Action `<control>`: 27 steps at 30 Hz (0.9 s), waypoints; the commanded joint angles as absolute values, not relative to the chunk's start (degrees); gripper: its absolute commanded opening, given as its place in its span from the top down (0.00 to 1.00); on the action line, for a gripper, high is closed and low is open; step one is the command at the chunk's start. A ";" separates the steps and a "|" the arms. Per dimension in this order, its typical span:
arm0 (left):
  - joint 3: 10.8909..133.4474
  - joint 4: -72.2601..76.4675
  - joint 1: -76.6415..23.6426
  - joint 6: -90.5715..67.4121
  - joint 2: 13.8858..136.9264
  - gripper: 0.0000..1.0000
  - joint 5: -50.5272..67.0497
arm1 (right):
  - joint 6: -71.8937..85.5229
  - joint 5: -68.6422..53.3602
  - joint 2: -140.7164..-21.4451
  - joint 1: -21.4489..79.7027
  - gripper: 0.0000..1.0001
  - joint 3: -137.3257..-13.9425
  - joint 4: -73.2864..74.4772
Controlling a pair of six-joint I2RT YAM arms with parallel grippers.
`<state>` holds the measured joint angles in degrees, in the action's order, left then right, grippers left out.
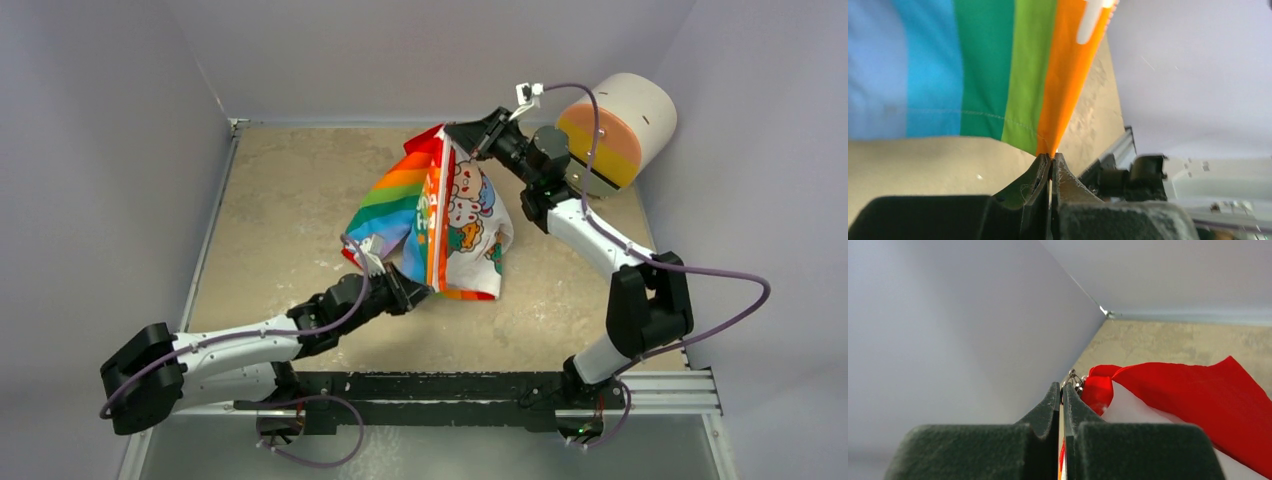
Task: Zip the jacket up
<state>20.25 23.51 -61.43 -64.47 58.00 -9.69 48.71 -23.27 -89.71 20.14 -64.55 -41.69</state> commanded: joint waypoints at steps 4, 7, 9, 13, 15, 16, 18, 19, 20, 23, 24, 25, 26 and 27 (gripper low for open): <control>33.31 6.43 -49.49 -55.07 64.03 1.00 -4.21 | 46.13 -22.41 -89.99 18.37 1.00 -78.04 -51.53; 38.43 3.03 -46.18 -52.90 66.87 1.00 -4.53 | 46.32 -22.32 -89.90 18.37 1.00 -80.73 -51.01; 40.48 0.95 -44.18 -52.46 68.07 1.00 -4.40 | 45.41 -21.18 -88.92 18.36 1.00 -79.77 -51.01; 39.75 -3.75 -42.45 -53.07 67.07 1.00 -9.16 | 45.46 -19.16 -87.57 18.36 1.00 -74.69 -46.97; 38.53 -5.05 -42.32 -53.29 66.89 1.00 -10.86 | 45.53 -17.14 -87.46 18.28 1.00 -71.92 -45.04; 38.02 -5.42 -42.31 -53.43 67.00 1.00 -11.18 | 45.70 -16.03 -87.41 18.24 1.00 -70.16 -44.71; 36.77 -5.57 -42.35 -53.87 67.05 1.00 -11.30 | 46.11 -13.36 -87.55 18.12 1.00 -67.46 -43.70; 36.02 -5.24 -42.32 -54.06 67.10 1.00 -11.21 | 46.03 -12.11 -87.94 18.11 1.00 -66.75 -42.62; 35.18 -4.92 -42.29 -54.39 67.21 1.00 -11.06 | 45.67 -11.18 -88.50 18.06 1.00 -66.33 -41.60; 33.37 -3.02 -42.33 -54.99 68.93 0.89 -9.30 | 45.15 -8.85 -90.61 17.65 1.00 -65.26 -40.25; 33.04 -2.71 -42.34 -55.02 69.91 0.86 -8.93 | 45.01 -8.53 -91.37 17.46 1.00 -65.27 -40.07; 32.85 -2.65 -42.39 -55.02 70.70 0.82 -8.93 | 44.86 -8.44 -92.19 17.33 0.96 -65.59 -39.15; 32.75 -2.64 -42.37 -55.05 71.12 0.78 -9.26 | 44.70 -8.43 -93.05 17.20 0.91 -66.20 -38.12; 32.73 -2.86 -42.41 -54.96 71.14 0.71 -9.88 | 44.31 -8.35 -93.68 17.07 0.84 -66.71 -37.34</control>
<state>33.54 -2.81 -42.41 -54.96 69.87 -9.58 46.19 -12.36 -92.31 18.17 -64.38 -36.67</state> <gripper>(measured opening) 0.209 0.072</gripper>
